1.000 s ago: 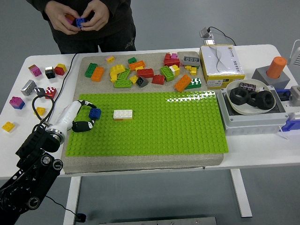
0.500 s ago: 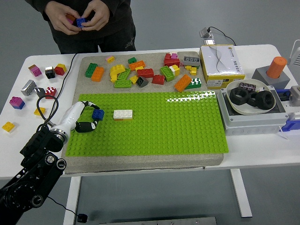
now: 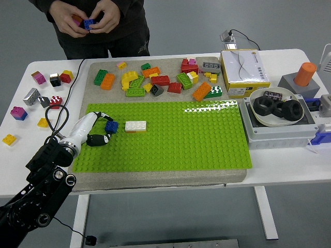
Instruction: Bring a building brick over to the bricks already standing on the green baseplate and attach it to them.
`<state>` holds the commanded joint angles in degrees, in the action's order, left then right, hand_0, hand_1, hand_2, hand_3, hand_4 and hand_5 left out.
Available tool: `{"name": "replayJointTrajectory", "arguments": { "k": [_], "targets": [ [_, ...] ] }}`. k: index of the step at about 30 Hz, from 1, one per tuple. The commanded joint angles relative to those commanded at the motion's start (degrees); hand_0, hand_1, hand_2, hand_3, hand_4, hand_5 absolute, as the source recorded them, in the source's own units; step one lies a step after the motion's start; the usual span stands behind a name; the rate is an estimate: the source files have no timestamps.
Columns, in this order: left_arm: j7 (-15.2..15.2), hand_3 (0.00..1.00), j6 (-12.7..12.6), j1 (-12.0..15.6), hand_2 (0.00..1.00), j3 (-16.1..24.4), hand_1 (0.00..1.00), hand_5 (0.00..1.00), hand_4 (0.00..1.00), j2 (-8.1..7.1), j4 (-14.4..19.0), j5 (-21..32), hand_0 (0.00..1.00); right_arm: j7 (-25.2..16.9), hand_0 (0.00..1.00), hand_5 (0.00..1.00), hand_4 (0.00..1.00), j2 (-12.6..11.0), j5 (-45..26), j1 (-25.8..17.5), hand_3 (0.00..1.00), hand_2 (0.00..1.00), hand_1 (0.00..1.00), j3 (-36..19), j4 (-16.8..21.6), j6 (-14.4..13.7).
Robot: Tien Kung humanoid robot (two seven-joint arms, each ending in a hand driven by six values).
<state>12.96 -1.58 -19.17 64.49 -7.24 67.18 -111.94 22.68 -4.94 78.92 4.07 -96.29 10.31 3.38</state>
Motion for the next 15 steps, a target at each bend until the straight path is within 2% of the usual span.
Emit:
{"name": "replayJointTrajectory", "arguments": {
  "k": [6, 15],
  "targets": [
    [-0.1, 0.475, -0.04, -0.87, 0.906, -0.63, 0.926, 0.002, 0.537, 0.3, -0.55, 0.13, 0.99, -0.06, 0.64, 0.998, 0.798, 0.04, -0.05, 0.1, 0.719, 0.635, 0.622, 0.04, 0.0, -0.01],
    [0.08, 0.476, 0.33, -2.37, 0.906, -0.34, 0.925, 0.002, 0.541, 1.64, -2.6, 0.58, 0.99, -0.11, 0.641, 0.998, 0.798, 0.0, 0.04, 0.3, 0.719, 0.635, 0.622, 0.04, 0.0, 0.08]
  ]
}}
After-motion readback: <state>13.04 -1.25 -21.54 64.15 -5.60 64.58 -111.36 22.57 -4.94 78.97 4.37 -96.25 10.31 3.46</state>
